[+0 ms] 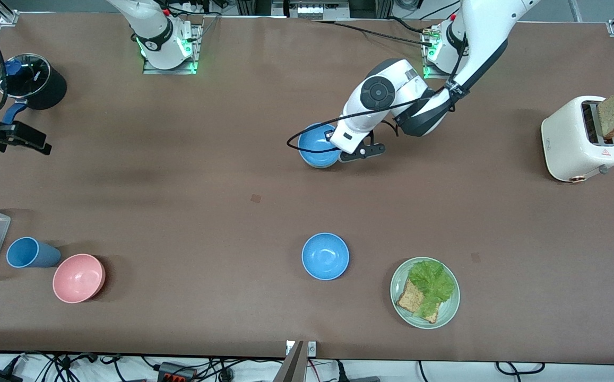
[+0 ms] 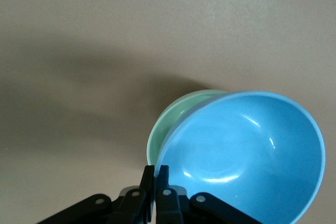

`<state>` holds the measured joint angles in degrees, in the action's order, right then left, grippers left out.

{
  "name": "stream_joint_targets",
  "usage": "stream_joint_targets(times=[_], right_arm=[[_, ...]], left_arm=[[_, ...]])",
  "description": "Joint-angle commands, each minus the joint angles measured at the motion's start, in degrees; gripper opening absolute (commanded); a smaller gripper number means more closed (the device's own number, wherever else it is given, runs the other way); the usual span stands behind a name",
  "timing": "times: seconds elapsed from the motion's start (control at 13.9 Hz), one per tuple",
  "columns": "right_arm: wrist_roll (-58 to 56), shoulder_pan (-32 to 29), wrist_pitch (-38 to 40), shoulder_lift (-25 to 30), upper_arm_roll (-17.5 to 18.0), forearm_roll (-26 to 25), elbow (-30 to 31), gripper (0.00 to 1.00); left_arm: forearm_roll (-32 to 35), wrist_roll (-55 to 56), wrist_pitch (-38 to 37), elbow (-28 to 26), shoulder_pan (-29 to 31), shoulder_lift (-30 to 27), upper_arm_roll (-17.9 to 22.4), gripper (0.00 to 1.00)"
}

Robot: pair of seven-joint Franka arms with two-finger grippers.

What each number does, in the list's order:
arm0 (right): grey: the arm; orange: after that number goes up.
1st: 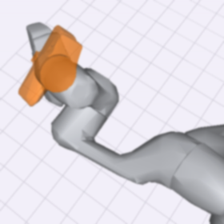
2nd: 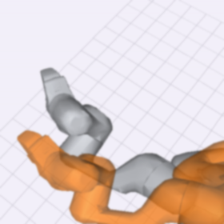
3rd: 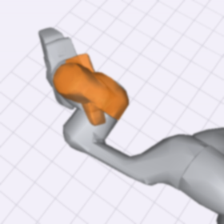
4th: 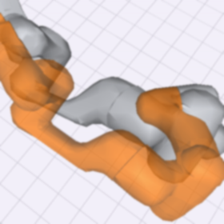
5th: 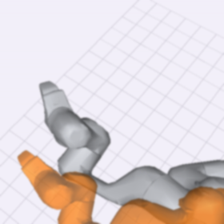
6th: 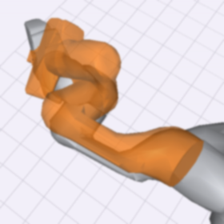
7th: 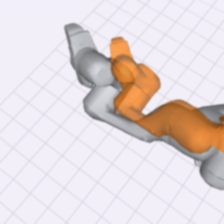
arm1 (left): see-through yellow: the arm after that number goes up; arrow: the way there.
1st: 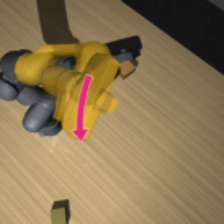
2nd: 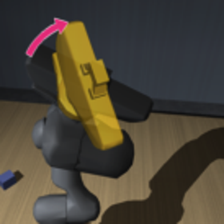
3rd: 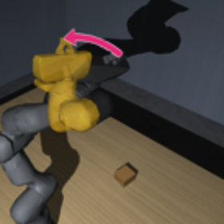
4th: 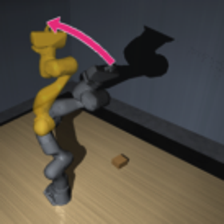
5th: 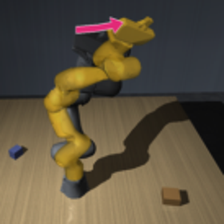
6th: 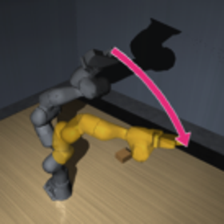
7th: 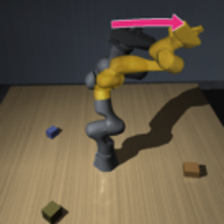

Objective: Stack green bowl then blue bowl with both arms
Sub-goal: 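Lower the blue bowl into the green bowl with the left gripper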

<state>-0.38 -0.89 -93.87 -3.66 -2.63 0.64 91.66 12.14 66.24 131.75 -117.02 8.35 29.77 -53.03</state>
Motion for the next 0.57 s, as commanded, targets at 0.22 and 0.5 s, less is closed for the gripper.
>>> stream_joint_targets(times=[0.22, 0.5], right_arm=[[-1.4, -1.4, -3.8, 10.6, 1.5, -0.9, 13.3, 1.00], [-2.3, -1.5, -3.7, 10.5, 1.5, -0.9, 13.2, 1.00]], left_arm=[[1.7, 1.2, -0.1, 0.0, -1.1, 0.2, 0.4, 0.08], [1.7, 1.1, -5.9, 1.1, 0.6, -2.1, -0.4, 0.21]])
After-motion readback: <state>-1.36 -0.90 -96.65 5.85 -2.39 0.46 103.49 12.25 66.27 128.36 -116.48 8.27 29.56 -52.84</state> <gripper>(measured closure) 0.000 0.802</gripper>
